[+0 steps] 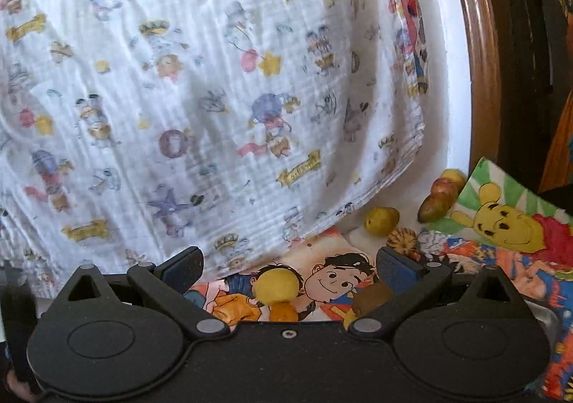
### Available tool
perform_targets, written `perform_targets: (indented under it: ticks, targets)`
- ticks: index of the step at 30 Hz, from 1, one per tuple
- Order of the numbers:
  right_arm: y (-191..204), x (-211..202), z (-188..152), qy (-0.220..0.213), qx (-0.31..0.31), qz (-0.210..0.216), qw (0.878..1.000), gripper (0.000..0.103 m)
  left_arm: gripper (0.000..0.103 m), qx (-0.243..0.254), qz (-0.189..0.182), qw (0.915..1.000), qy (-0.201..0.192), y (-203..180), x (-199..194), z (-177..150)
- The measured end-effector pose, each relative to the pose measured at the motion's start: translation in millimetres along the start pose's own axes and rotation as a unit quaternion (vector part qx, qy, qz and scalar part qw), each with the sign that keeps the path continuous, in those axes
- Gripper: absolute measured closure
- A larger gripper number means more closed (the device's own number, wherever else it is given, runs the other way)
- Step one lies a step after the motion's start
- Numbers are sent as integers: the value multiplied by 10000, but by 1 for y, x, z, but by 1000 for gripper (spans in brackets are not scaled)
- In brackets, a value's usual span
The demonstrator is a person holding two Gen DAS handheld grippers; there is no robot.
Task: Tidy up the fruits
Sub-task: 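Move the right tool to a small orange while the left tool reaches a small brown fruit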
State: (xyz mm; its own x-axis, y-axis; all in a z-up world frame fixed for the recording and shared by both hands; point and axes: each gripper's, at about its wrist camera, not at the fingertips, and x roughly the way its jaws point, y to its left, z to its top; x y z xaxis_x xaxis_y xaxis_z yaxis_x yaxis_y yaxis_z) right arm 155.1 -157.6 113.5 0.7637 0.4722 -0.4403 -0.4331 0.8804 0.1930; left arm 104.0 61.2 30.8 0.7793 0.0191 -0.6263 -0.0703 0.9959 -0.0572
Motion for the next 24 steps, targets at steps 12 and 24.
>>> perform_targets:
  ticks: [12, 24]
  targets:
    - [-44, 75, -34, 810, 401, 291, 9955, 10, 0, 185, -154, 9997, -80, -14, 35, 1]
    - [-44, 122, -47, 1364, 673, 651, 9862, 30, 14, 234, -431, 9986, 180, -21, 66, 2]
